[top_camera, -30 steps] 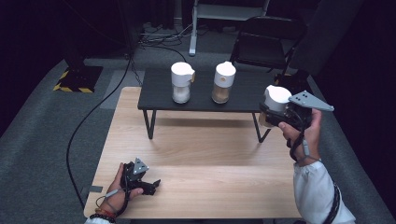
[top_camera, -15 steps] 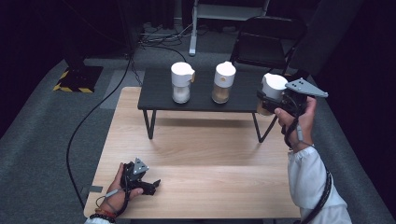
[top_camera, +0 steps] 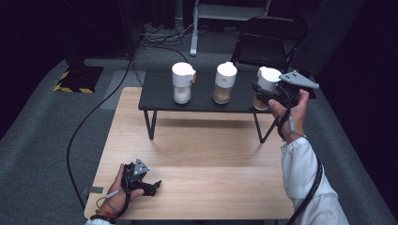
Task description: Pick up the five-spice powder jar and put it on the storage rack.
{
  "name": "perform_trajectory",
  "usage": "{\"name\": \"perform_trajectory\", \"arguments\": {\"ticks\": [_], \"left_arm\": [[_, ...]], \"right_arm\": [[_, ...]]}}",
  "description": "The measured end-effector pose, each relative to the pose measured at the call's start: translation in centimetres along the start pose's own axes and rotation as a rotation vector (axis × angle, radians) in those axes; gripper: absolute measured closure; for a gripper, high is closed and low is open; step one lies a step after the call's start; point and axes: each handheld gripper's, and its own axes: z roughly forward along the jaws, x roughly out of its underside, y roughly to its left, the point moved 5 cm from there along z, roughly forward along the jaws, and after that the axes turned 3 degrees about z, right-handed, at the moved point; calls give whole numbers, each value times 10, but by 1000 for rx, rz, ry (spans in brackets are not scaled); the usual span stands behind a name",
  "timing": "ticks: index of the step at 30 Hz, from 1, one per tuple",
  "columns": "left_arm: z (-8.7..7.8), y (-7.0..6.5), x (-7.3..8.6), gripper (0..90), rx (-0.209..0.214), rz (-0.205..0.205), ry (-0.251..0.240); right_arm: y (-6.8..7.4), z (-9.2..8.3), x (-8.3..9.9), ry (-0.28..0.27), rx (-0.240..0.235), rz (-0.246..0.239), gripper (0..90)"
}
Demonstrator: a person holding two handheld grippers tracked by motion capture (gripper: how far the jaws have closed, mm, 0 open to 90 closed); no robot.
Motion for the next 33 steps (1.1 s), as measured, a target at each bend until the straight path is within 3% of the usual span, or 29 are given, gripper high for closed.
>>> {"name": "perform_trajectory", "arguments": {"ticks": [17, 33], "left_arm": [[0, 0, 0, 1, 0, 0, 0], [0, 0, 0, 1, 1, 1, 0]], "right_arm": [[6, 31, -1, -13, 12, 31, 293], [-4, 38, 11, 2, 34, 66, 293]]}}
